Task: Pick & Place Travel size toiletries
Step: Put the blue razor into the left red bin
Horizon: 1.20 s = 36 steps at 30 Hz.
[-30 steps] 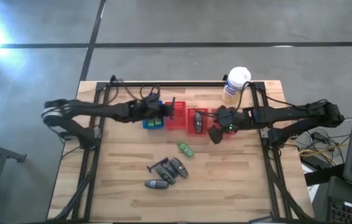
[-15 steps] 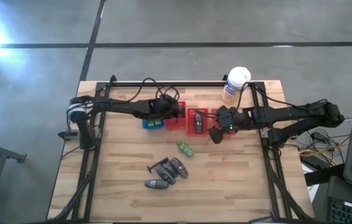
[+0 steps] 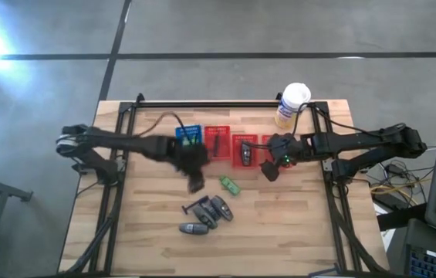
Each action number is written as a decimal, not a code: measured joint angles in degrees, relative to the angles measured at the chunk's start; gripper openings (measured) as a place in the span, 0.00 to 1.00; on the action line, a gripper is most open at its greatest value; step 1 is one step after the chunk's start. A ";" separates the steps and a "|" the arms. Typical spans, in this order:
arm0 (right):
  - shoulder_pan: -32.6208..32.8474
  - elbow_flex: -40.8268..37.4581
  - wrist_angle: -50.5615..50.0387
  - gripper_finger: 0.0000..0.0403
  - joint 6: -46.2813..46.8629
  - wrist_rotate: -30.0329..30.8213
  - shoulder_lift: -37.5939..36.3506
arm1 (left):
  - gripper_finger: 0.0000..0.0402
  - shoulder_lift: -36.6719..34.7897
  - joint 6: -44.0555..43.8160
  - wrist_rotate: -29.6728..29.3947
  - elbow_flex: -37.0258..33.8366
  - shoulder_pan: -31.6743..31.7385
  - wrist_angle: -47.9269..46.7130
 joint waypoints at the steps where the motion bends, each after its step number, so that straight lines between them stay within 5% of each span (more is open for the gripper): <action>1: 0.01 -0.07 -0.02 0.87 -0.57 -0.58 0.01 | 0.42 0.02 0.03 -0.17 -0.78 -2.04 -1.50; 11: -0.01 -1.05 -0.01 0.83 -0.91 -1.96 0.01 | 0.49 7.05 -16.01 -9.84 -4.07 -17.97 -0.49; 20: 3.16 -3.93 6.96 0.88 2.99 -12.02 5.23 | 0.60 7.20 -18.83 -11.44 -3.77 -18.74 0.43; 26: 5.64 -2.47 7.31 0.89 4.08 -9.55 10.60 | 0.60 7.84 -16.63 -11.57 -5.23 -18.92 2.20; 36: 5.72 -2.35 5.27 0.88 7.59 -6.75 9.41 | 0.60 10.38 -16.29 -11.24 -8.30 -18.98 7.93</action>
